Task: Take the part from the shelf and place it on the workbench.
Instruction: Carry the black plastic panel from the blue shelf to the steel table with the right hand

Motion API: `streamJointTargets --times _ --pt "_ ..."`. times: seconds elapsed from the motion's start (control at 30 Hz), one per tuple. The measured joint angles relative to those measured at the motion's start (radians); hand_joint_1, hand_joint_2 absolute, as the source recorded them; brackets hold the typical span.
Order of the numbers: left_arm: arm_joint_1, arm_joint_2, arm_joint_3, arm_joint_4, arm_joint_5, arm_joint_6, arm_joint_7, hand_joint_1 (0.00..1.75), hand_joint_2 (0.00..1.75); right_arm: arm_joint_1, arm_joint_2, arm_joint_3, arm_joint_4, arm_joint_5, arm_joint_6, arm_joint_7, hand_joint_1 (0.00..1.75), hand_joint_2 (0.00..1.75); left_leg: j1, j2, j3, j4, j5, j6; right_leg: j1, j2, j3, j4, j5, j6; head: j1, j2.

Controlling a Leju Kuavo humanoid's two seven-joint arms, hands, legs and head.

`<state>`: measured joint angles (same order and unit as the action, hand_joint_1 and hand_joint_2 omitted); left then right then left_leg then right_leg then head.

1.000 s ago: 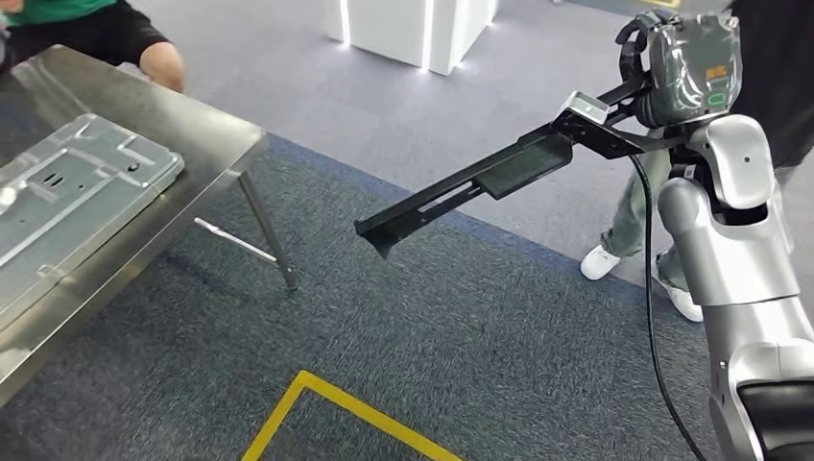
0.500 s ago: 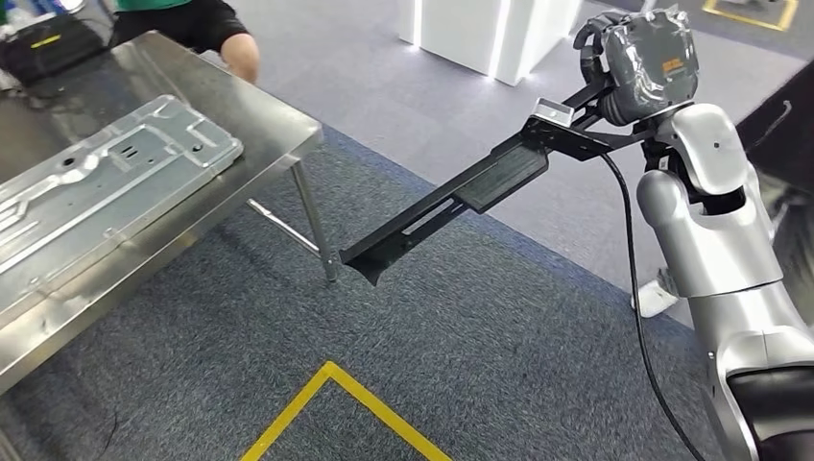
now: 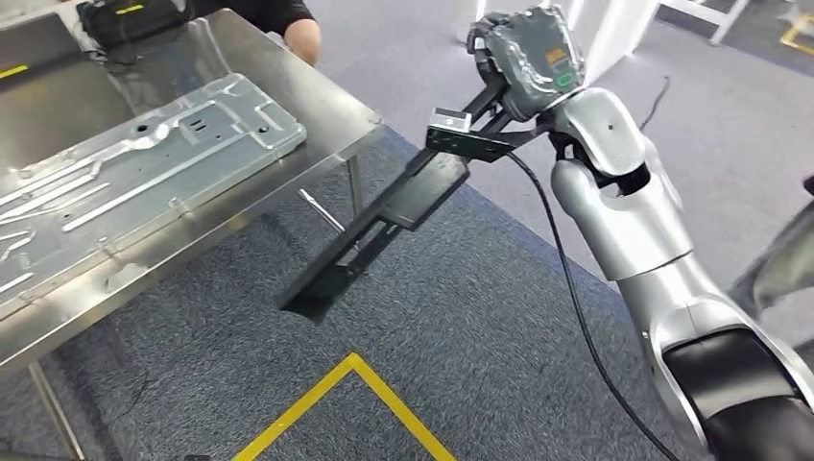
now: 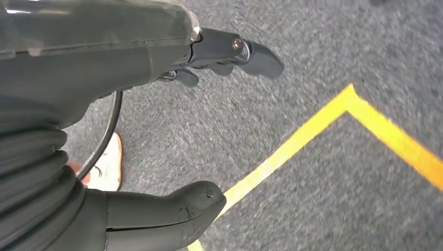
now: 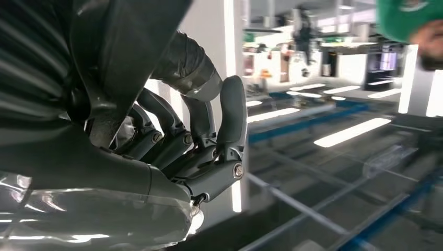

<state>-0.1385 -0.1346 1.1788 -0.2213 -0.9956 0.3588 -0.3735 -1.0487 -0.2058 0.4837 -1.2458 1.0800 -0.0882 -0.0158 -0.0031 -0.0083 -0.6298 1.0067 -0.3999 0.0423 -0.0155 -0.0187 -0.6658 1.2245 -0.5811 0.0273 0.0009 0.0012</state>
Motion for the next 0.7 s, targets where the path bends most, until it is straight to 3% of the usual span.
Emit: streamJointTargets --times 0.03,0.07,0.1,0.13,0.2,0.27,0.33,0.37,0.43,0.5,0.57,0.6,0.63,0.7 --pt "-0.001 0.001 0.0 0.0 0.001 -0.001 -0.001 0.0 1.75 -0.005 0.011 0.012 0.013 0.001 0.002 0.001 1.75 1.75 0.0 -0.013 0.0 0.001 0.0 0.002 0.0 0.009 -0.033 0.06 -0.017 0.0 0.0 0.0" --pt "-0.001 0.002 0.0 0.0 0.002 -0.002 -0.003 0.0 1.75 -0.009 0.022 0.024 0.025 0.002 0.005 0.001 1.75 1.75 0.0 -0.028 0.001 0.002 -0.001 0.002 0.0 0.012 -0.054 0.091 -0.016 0.0 0.0 0.0" --pt "0.001 0.003 0.0 0.0 0.004 -0.003 -0.006 0.0 1.75 -0.012 0.031 0.034 0.036 0.003 0.009 0.0 1.75 1.75 0.0 -0.043 0.001 0.005 -0.001 0.002 0.0 0.015 -0.057 0.084 0.006 -0.002 0.0 0.0" --pt "0.002 0.004 0.0 0.0 0.006 -0.006 -0.009 0.0 1.75 -0.017 0.038 0.043 0.044 0.003 0.012 -0.001 1.75 1.75 0.0 -0.058 0.002 0.008 -0.003 0.0 0.0 0.02 -0.042 0.039 0.043 -0.005 0.0 0.0" --pt "0.006 0.005 0.0 0.0 0.01 -0.013 -0.018 0.0 1.75 -0.028 0.048 0.057 0.056 0.003 0.015 -0.003 1.75 1.75 0.001 -0.086 -0.003 0.017 -0.007 -0.005 -0.002 0.058 0.009 -0.092 0.114 -0.012 0.0 0.0" --pt "0.008 0.006 0.0 0.0 0.013 -0.019 -0.026 0.0 1.75 -0.04 0.053 0.065 0.066 0.002 0.018 -0.003 1.75 1.75 0.005 -0.11 -0.013 0.024 -0.007 -0.015 -0.002 0.087 0.038 -0.166 0.131 -0.016 0.0 0.0" --pt "0.014 0.008 0.0 0.0 0.018 -0.027 -0.034 0.0 1.75 -0.048 0.054 0.072 0.075 -0.002 0.026 -0.005 1.75 1.75 0.01 -0.133 -0.021 0.022 -0.003 -0.029 0.0 0.075 0.045 -0.179 0.127 -0.02 0.0 0.0" --pt "0.019 0.01 0.0 0.0 0.02 -0.031 -0.038 0.0 1.75 -0.052 0.053 0.074 0.079 -0.006 0.032 -0.009 1.75 1.75 0.01 -0.13 -0.024 0.024 -0.004 -0.035 0.0 0.063 0.049 -0.186 0.129 -0.024 0.0 0.0" --pt "0.025 0.013 0.001 0.0 0.027 -0.039 -0.046 0.0 1.75 -0.064 0.04 0.075 0.085 -0.022 0.05 -0.02 1.75 1.75 0.007 -0.08 -0.047 0.072 -0.035 -0.043 -0.003 0.038 0.059 -0.198 0.133 -0.034 0.0 0.0" --pt "0.025 0.016 0.003 0.0 0.036 -0.05 -0.055 0.0 1.75 -0.078 0.013 0.075 0.088 -0.041 0.072 -0.033 1.75 1.75 0.009 -0.018 -0.103 0.189 -0.091 -0.049 0.0 0.011 0.064 -0.202 0.133 -0.039 0.0 0.0" --pt "0.027 0.017 0.007 0.0 0.043 -0.057 -0.06 0.0 1.75 -0.086 -0.017 0.075 0.09 -0.054 0.091 -0.039 1.75 1.75 0.014 0.0 -0.151 0.283 -0.119 -0.055 0.002 -0.015 0.065 -0.201 0.129 -0.039 0.0 0.0" --pt "0.029 0.017 0.009 0.0 0.048 -0.059 -0.061 0.0 1.75 -0.088 -0.033 0.075 0.091 -0.061 0.099 -0.042 1.75 1.75 0.017 0.004 -0.152 0.284 -0.109 -0.057 0.002 -0.027 0.066 -0.2 0.127 -0.038 0.0 0.0" --pt "0.031 0.017 0.012 0.0 0.051 -0.059 -0.062 0.0 1.75 -0.091 -0.049 0.075 0.091 -0.07 0.108 -0.045 1.75 1.75 0.02 0.009 -0.133 0.247 -0.083 -0.058 0.002 -0.038 0.068 -0.199 0.124 -0.035 0.0 0.0" --pt "0.033 0.017 0.019 0.0 0.057 -0.06 -0.062 0.0 1.75 -0.105 -0.082 0.075 0.091 -0.088 0.125 -0.053 1.75 1.75 0.018 0.044 -0.064 0.117 -0.027 -0.057 0.004 -0.058 0.071 -0.194 0.116 -0.026 0.0 0.0"
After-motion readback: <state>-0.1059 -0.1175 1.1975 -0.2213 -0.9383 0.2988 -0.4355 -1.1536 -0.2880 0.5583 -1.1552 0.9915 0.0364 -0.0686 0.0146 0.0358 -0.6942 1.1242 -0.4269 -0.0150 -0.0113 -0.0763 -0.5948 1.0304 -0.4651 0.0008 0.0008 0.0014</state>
